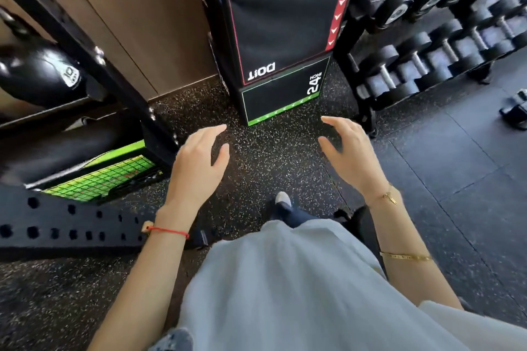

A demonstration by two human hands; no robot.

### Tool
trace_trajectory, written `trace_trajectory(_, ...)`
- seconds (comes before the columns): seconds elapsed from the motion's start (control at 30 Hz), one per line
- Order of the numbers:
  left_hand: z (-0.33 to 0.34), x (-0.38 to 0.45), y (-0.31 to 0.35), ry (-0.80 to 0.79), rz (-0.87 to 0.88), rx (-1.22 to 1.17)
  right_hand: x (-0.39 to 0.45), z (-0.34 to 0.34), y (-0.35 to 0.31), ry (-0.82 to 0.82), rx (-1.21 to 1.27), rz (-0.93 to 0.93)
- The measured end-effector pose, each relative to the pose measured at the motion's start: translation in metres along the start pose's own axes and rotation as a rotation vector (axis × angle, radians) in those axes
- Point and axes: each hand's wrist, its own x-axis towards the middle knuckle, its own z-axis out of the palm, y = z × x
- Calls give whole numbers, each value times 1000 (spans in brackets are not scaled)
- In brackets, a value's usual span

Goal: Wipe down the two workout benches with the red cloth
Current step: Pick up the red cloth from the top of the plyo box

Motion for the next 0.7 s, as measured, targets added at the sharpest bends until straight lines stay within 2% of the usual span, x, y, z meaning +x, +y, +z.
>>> trace_trajectory(0.3, 5, 166, 11, 131, -61, 21, 203, -19, 2, -15, 2, -162)
trace_trajectory(0.7, 27, 333, -22, 95, -100, 40, 375, 11, 13, -60, 19, -158)
